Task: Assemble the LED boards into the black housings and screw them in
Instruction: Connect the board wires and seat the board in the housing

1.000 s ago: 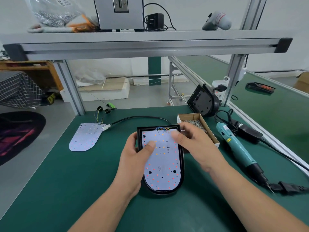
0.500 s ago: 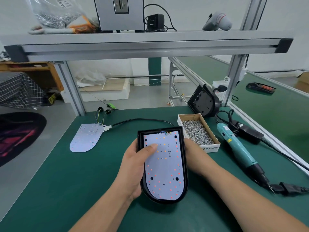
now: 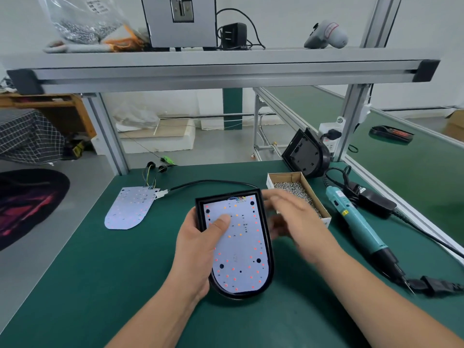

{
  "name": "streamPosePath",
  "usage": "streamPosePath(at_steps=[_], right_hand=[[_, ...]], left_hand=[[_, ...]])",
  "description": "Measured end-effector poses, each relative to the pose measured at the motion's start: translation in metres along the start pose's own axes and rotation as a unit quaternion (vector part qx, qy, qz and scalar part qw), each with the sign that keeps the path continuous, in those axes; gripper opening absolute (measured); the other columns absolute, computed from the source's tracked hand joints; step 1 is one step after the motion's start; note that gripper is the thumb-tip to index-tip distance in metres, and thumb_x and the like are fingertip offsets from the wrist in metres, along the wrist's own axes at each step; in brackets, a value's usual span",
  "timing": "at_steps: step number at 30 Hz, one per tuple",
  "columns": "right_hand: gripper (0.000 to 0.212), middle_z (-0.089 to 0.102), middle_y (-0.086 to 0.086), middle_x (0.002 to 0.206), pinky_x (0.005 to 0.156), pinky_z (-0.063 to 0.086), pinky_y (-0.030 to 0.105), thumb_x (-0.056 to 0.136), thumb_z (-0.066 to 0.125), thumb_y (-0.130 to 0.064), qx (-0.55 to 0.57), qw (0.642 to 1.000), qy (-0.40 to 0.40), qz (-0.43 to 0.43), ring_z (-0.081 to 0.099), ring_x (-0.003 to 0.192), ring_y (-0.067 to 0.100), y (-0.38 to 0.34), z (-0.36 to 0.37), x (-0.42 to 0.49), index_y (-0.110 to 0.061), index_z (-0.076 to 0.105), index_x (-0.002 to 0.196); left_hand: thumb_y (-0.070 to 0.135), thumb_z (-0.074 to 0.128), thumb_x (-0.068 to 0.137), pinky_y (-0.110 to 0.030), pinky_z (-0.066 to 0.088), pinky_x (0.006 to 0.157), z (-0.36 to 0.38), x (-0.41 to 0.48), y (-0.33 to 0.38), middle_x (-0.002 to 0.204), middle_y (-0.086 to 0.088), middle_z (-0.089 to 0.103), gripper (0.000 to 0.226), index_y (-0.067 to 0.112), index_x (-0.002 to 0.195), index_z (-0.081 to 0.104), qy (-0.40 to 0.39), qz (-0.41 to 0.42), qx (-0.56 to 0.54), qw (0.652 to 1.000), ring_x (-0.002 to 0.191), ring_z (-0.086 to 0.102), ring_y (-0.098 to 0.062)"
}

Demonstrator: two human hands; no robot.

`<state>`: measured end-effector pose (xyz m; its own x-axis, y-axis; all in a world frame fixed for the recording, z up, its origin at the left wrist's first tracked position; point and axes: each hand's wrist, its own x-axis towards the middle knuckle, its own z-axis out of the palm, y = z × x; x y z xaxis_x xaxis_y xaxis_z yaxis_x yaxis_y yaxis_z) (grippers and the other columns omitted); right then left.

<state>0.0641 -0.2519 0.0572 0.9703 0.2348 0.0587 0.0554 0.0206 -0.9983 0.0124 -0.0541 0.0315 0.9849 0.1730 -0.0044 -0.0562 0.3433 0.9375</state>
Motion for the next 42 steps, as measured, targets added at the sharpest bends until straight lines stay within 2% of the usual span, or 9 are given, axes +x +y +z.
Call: streamPosePath(at_steps=[4,7,19,24,27,30,36,39,42], right_hand=[[0.040,0.067,0.001,0.093,0.076,0.055,0.040,0.096,0.058,-0.058,-0.159,0.981,-0.012,-0.108,0.061,0.081,0.019,0.005,0.004,-0.004,-0.023,0.067,0.113],[0.023,0.072,-0.003,0.095,0.087,0.056,0.049,0.094,0.064,-0.044,-0.187,0.975,-0.020,-0.118,0.066,0.091,0.025,0.005,0.008,-0.003,-0.035,0.064,0.115],[0.026,0.074,-0.022,0.107,0.077,0.051,0.013,0.092,0.073,-0.023,-0.201,0.973,-0.023,-0.109,0.069,0.098,0.000,0.008,0.007,-0.005,-0.036,0.064,0.112],[0.032,0.074,0.015,0.114,0.083,0.057,0.036,0.110,0.048,-0.040,-0.019,0.997,-0.015,-0.068,0.068,0.093,0.016,0.002,0.008,-0.005,-0.022,0.074,0.120],[0.041,0.070,0.021,0.119,0.082,0.058,0.044,0.105,0.045,-0.001,-0.034,0.998,-0.016,-0.059,0.067,0.086,0.033,0.005,0.002,-0.001,-0.021,0.068,0.133],[0.053,0.074,0.020,0.121,0.103,0.054,0.052,0.103,0.050,0.006,-0.143,0.979,-0.143,-0.037,0.068,0.114,0.043,0.013,0.004,-0.006,-0.031,0.064,0.137],[0.019,0.075,0.004,0.095,0.075,0.055,0.036,0.110,0.050,-0.018,-0.270,0.942,-0.199,-0.023,0.065,0.078,0.022,0.014,0.002,-0.005,-0.018,0.070,0.113],[0.030,0.062,-0.012,0.077,0.063,0.041,0.029,0.104,0.053,-0.041,-0.273,0.930,-0.244,-0.012,0.047,0.066,0.010,0.009,-0.008,-0.005,-0.016,0.068,0.105],[0.015,0.067,-0.003,0.083,0.065,0.041,0.028,0.106,0.060,-0.033,-0.211,0.938,-0.276,-0.017,0.051,0.073,0.011,0.005,-0.016,-0.007,-0.022,0.070,0.106]], left_hand=[[0.024,0.079,0.082,-0.046,0.066,0.080,0.001,0.000,-0.001,0.111,-0.009,0.080,0.025,0.027,0.106,0.073,0.004,0.018,0.024,1.000,0.100,0.078,-0.035],[0.022,0.080,0.082,-0.047,0.066,0.082,0.002,-0.002,-0.002,0.113,-0.009,0.080,0.033,0.022,0.114,0.070,-0.001,0.026,0.027,0.999,0.100,0.078,-0.035],[0.009,0.074,0.099,-0.038,0.065,0.079,-0.002,0.001,-0.001,0.113,-0.007,0.080,0.024,0.016,0.121,0.068,-0.009,0.007,0.060,0.998,0.101,0.079,-0.032],[0.020,0.080,0.087,-0.051,0.064,0.087,-0.006,0.003,0.001,0.121,-0.014,0.078,0.039,0.012,0.123,0.070,-0.029,-0.048,-0.003,0.998,0.108,0.076,-0.038],[0.022,0.080,0.088,-0.052,0.063,0.085,-0.007,0.003,0.004,0.125,-0.021,0.075,0.039,0.008,0.124,0.072,-0.071,-0.087,-0.059,0.992,0.110,0.074,-0.043],[0.024,0.077,0.091,-0.049,0.062,0.082,-0.007,0.001,0.003,0.124,-0.028,0.073,0.041,0.001,0.124,0.072,-0.127,-0.103,-0.095,0.982,0.102,0.075,-0.041],[0.024,0.071,0.091,-0.071,0.052,0.101,-0.008,0.004,0.004,0.132,-0.042,0.062,0.061,-0.013,0.138,0.054,-0.115,-0.116,-0.113,0.980,0.114,0.064,-0.059],[0.022,0.070,0.090,-0.065,0.057,0.090,-0.009,0.005,0.005,0.125,-0.044,0.064,0.058,-0.013,0.134,0.056,-0.105,-0.123,-0.138,0.977,0.105,0.068,-0.057],[0.025,0.072,0.089,-0.061,0.056,0.093,-0.010,0.006,0.004,0.127,-0.040,0.065,0.060,-0.012,0.135,0.059,-0.100,-0.147,-0.141,0.974,0.107,0.067,-0.053]])
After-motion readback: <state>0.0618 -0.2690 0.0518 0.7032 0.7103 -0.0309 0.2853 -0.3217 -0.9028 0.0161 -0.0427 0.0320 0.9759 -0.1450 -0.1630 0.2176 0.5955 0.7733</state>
